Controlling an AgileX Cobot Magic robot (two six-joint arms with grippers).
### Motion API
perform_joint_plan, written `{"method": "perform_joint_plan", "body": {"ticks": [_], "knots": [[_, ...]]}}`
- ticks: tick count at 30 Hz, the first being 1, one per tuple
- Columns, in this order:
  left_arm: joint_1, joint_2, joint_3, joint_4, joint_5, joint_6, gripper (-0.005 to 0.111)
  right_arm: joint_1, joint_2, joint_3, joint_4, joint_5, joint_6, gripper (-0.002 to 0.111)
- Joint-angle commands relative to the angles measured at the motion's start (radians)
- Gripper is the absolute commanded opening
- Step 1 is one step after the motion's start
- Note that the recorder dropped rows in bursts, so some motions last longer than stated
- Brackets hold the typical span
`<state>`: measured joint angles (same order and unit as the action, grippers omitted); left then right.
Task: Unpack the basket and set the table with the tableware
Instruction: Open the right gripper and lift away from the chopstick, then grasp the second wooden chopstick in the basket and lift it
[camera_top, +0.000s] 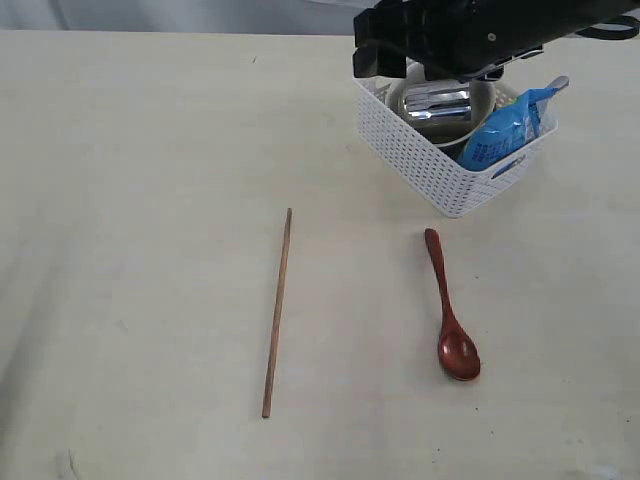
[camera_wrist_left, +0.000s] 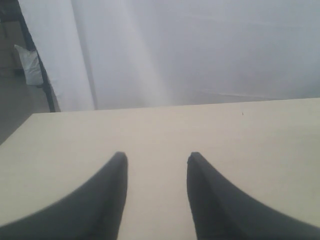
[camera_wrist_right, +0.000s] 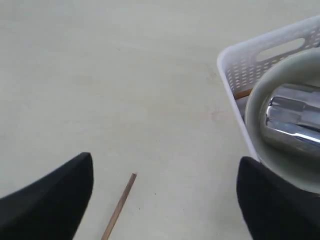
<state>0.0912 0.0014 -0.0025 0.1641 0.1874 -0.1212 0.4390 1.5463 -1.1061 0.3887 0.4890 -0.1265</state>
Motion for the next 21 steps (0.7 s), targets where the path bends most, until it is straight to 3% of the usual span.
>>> {"method": "perform_joint_plan", "body": {"ticks": [1, 7, 16, 21], "knots": [[-0.008, -0.001, 0.003, -0.005, -0.006, -0.005, 0.038, -0.007, -0.008, -0.004, -0.007, -0.004, -0.009, 0.075], [-0.008, -0.001, 0.003, -0.005, -0.006, -0.005, 0.038, -0.037, -0.023, -0.107, -0.168, 0.09, 0.041, 0.053], [-0.008, -0.001, 0.003, -0.005, -0.006, -0.005, 0.038, -0.246, 0.103, -0.37, -0.269, 0.45, 0.113, 0.053], [-0.008, -0.001, 0.003, -0.005, -0.006, -0.005, 0.038, -0.297, 0.196, -0.431, -0.232, 0.393, 0.147, 0.053]]}}
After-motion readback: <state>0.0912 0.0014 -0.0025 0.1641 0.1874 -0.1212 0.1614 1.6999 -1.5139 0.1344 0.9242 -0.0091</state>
